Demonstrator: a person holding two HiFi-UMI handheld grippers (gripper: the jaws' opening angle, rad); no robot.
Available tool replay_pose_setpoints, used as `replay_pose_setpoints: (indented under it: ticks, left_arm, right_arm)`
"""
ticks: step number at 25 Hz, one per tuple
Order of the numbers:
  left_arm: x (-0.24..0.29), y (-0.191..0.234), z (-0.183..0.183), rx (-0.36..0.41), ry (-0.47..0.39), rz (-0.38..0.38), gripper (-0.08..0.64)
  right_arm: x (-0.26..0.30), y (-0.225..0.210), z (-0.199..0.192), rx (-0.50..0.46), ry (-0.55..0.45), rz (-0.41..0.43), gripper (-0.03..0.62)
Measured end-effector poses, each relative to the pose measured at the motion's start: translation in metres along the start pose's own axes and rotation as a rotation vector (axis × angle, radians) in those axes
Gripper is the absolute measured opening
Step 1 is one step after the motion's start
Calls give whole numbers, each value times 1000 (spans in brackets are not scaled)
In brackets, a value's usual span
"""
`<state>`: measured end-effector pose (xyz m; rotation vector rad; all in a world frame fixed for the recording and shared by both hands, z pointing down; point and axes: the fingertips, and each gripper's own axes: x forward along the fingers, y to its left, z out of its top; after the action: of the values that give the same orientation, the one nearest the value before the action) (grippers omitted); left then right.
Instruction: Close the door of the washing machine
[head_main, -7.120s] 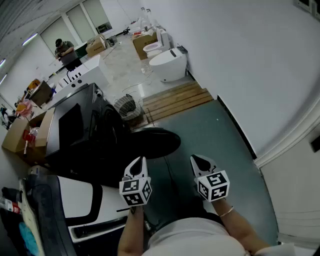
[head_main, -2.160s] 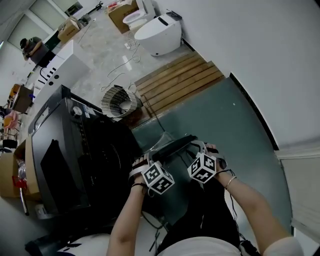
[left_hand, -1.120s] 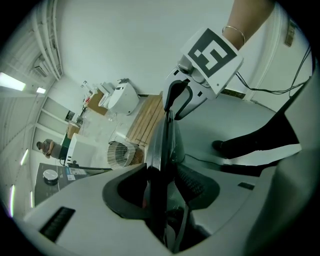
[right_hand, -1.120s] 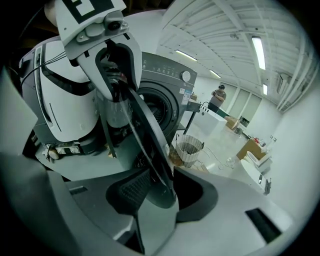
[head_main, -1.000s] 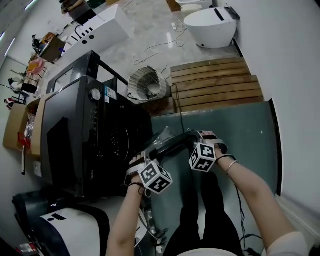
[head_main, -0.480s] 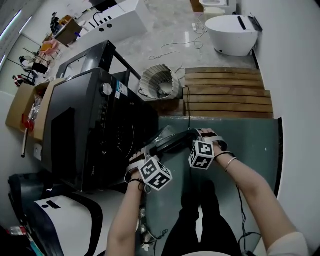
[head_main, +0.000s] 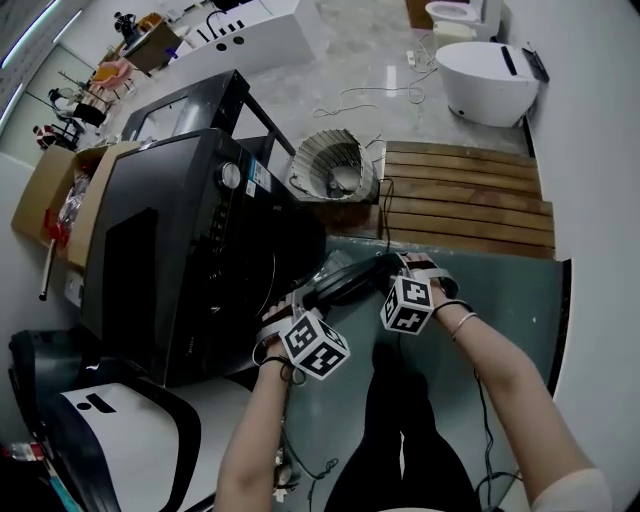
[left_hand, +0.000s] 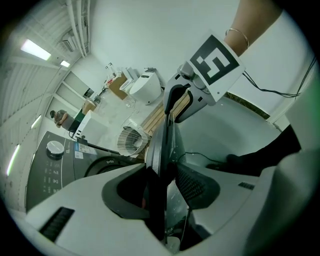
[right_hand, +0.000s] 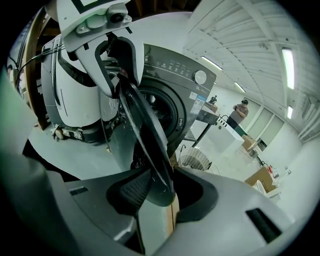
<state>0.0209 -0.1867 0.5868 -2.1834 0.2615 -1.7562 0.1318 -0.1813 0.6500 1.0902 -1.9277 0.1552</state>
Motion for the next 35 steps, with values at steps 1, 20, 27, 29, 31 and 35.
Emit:
replay_pose_setpoints:
  ticks: [1,20,27,29,31,35]
  left_arm:
    - [1,5,0,-11,-5,0,198]
    - [25,95,-33,-195,-5,0,195]
    - [30,120,-42,-254,27,22,196]
    - [33,127,-43,-280,52,36,195]
    - [36,134,-43,-309,82,50,195]
    - [42,148,-43,-350,137,60,196]
  right_arm:
    - [4,-5,4,-6,2,1,138]
    - [86,-63,82,-126,18,36,141]
    - [106,-79,103,-139,-10,48,141]
    - [111,-86,108,-154,-27,65,140]
    - [117,-93,114,-174,-46,82,140]
    - [127,-105,123,-201,-76,118,138]
